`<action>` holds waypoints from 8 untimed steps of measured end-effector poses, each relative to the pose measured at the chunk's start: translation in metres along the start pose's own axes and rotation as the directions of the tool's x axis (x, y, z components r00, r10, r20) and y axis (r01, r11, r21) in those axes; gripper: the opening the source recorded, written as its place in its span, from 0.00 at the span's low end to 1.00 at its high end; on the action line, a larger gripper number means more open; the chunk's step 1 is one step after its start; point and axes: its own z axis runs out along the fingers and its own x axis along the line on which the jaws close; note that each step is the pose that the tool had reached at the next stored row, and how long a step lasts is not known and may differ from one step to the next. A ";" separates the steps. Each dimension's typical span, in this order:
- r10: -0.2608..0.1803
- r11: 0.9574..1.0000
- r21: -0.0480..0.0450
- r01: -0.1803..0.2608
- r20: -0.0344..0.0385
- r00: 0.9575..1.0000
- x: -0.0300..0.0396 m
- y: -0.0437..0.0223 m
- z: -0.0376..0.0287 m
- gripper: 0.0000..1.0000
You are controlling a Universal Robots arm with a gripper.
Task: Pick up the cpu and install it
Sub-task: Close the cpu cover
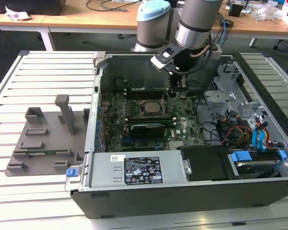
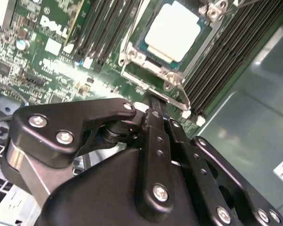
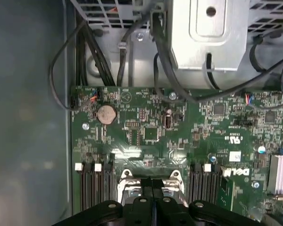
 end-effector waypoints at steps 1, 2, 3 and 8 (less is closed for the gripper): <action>0.000 1.000 0.000 0.000 0.000 1.000 0.0001 -0.0038 0.0004 0.11; 0.000 1.000 0.000 0.000 0.000 1.000 0.0001 -0.0076 0.0007 0.11; 0.000 1.000 0.000 0.000 0.000 1.000 0.0002 -0.0127 0.0012 0.11; -0.004 1.000 0.000 0.004 0.000 1.000 0.0008 -0.0420 0.0189 0.11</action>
